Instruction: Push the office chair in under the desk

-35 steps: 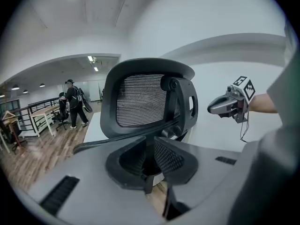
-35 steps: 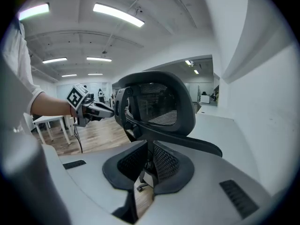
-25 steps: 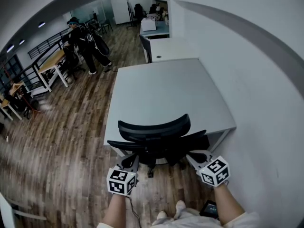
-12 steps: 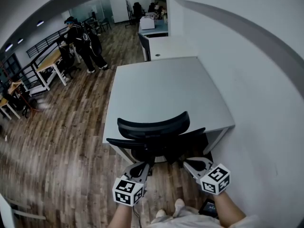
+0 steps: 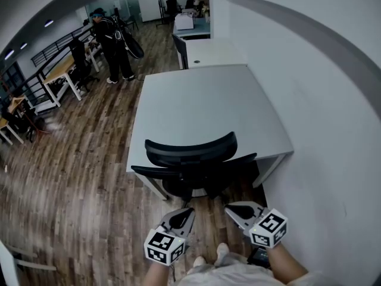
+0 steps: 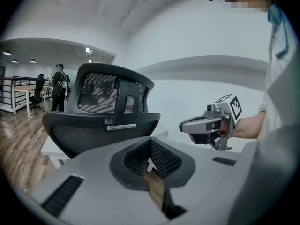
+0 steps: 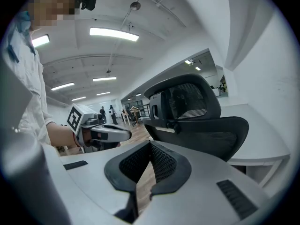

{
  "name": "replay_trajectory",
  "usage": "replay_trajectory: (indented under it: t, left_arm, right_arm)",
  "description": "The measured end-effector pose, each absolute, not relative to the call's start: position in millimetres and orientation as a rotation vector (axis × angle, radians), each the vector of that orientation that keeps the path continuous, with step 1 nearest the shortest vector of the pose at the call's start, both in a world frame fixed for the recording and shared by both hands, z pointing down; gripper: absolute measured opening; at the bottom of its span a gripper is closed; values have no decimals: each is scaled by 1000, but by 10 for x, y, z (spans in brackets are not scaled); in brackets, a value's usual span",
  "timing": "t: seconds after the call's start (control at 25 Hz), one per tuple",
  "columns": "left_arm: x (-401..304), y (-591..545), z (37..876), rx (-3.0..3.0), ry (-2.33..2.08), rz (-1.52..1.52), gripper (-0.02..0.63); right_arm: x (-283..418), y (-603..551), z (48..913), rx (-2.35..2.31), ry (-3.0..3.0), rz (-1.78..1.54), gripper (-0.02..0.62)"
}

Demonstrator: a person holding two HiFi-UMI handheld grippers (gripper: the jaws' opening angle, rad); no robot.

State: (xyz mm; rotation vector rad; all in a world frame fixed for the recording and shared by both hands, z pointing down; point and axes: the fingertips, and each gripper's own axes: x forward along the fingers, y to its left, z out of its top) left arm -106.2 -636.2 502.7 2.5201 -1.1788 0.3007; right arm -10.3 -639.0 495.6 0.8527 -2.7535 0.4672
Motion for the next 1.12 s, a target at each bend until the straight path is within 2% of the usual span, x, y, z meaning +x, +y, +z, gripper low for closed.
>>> replay_trajectory:
  t: [1.12]
  left_arm:
    - [-1086,-6292,5024,2520,-1142,250,3]
  right_arm:
    - [-93,-6268,4797,754,-2789,435,32]
